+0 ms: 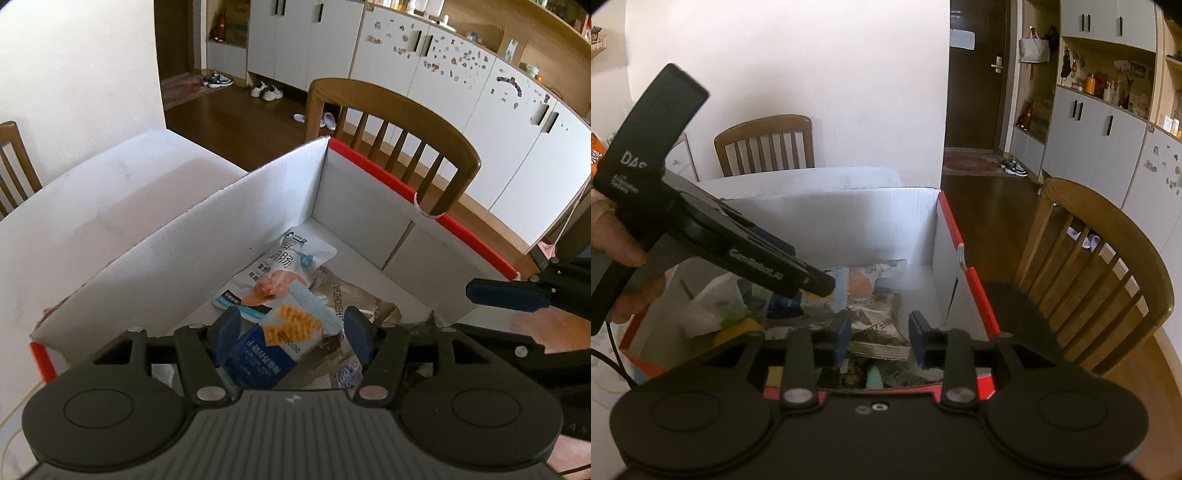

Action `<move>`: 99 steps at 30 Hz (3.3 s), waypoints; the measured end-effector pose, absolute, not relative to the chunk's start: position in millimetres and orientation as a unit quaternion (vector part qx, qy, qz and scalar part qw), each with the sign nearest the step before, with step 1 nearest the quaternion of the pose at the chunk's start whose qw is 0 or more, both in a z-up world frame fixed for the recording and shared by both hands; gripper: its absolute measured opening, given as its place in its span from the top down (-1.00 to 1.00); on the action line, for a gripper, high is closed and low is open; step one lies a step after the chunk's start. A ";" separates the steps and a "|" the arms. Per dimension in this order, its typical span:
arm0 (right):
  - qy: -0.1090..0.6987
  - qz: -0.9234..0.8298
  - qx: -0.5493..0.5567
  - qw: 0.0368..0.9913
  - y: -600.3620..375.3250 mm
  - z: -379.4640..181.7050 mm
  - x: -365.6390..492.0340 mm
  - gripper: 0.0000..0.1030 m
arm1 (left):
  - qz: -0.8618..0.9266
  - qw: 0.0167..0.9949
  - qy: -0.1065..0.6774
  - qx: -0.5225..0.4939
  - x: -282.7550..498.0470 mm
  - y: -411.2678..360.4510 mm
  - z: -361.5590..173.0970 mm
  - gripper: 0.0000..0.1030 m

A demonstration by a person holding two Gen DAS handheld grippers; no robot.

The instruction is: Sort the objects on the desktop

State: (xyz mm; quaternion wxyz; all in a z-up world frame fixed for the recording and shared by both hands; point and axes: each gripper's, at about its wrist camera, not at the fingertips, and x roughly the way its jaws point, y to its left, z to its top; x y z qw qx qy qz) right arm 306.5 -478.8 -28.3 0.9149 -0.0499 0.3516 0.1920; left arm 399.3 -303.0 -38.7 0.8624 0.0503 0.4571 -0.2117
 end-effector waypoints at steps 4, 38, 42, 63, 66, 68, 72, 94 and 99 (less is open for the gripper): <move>0.352 0.197 -0.048 0.914 -480.1 -23.5 302.0 0.33 | -0.212 0.867 0.449 0.043 385.8 -296.6 -29.3 -0.18; 0.366 0.251 -0.086 0.892 -461.4 10.8 265.3 -0.18 | -0.200 0.885 0.418 0.045 279.6 -274.6 22.2 -0.52; 0.361 0.247 -0.080 0.896 -459.6 13.5 259.3 -0.28 | -0.198 0.888 0.412 0.054 269.7 -269.2 24.8 -0.63; 0.350 0.215 -0.056 0.910 -413.0 18.3 213.5 -0.78 | -0.211 0.891 0.401 0.030 218.4 -209.2 24.3 -1.00; 0.348 0.208 -0.051 0.913 -408.4 19.2 205.6 -0.78 | -0.210 0.891 0.401 0.032 212.1 -203.6 23.6 -1.00; 0.347 0.205 -0.048 0.914 -406.1 19.3 201.7 -0.78 | -0.213 0.890 0.402 0.028 208.5 -200.6 22.6 -1.00; 0.347 0.200 -0.045 0.915 -401.4 17.8 193.5 -0.78 | -0.214 0.890 0.402 0.027 200.2 -194.8 20.2 -1.00; 0.353 0.185 -0.022 0.917 -401.2 9.3 184.0 -0.78 | -0.216 0.899 0.377 0.057 192.5 -198.9 19.0 -1.00; 0.355 0.178 -0.022 0.917 -406.4 7.8 186.1 -0.78 | -0.217 0.899 0.377 0.052 198.7 -203.6 16.0 -1.00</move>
